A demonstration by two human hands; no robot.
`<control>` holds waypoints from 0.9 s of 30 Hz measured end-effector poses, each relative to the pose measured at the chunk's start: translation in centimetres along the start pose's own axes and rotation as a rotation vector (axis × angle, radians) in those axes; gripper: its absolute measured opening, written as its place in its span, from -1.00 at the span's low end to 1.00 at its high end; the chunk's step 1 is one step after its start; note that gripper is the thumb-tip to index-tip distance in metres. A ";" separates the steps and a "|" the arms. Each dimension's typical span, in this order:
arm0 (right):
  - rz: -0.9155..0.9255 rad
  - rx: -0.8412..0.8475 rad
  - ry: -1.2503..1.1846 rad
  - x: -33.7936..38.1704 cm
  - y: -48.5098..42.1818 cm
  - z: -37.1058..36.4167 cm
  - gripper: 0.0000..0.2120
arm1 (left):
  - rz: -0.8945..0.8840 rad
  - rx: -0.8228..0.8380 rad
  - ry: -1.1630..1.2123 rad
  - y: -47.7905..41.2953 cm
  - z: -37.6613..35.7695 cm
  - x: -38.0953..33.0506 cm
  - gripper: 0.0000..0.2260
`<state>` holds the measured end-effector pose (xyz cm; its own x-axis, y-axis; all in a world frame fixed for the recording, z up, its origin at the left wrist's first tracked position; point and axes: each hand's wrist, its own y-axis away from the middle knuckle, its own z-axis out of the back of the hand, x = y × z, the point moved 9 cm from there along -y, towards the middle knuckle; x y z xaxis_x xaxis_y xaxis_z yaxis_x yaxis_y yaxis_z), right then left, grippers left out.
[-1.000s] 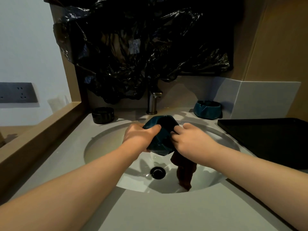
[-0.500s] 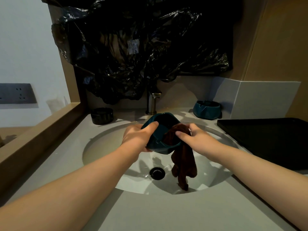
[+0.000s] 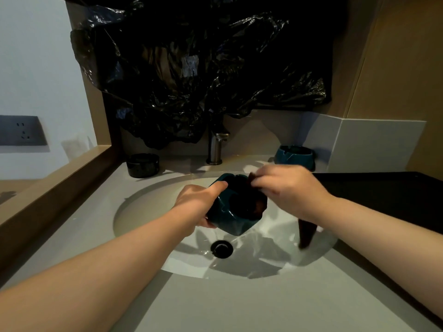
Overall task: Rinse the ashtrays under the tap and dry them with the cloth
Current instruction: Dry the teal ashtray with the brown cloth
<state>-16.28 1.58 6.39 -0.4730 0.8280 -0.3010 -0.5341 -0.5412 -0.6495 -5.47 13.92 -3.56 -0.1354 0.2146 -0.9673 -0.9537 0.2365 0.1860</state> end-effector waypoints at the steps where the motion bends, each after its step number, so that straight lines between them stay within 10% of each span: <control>1: 0.158 0.096 0.109 1.1 0.3 -1.3 -0.84 | 0.004 0.017 -0.003 0.1 -0.3 0.0 -0.63; 7: 0.396 0.561 0.349 1.8 1.8 -6.2 -0.77 | 0.001 0.062 -0.042 0.2 -1.1 0.0 -0.64; 18: -0.224 0.891 -0.053 0.5 1.8 -7.1 -0.46 | -0.221 -0.154 -0.168 0.4 1.1 -2.7 -0.82; 27: 0.321 0.791 0.603 1.3 1.7 -6.5 -0.78 | -0.103 0.000 -0.149 0.7 -0.9 -1.4 -0.65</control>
<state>-13.22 2.69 0.35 -0.3616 0.4466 -0.8184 -0.8544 -0.5100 0.0992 -6.18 12.92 -2.28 0.0045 0.3275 -0.9448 -0.9604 0.2645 0.0871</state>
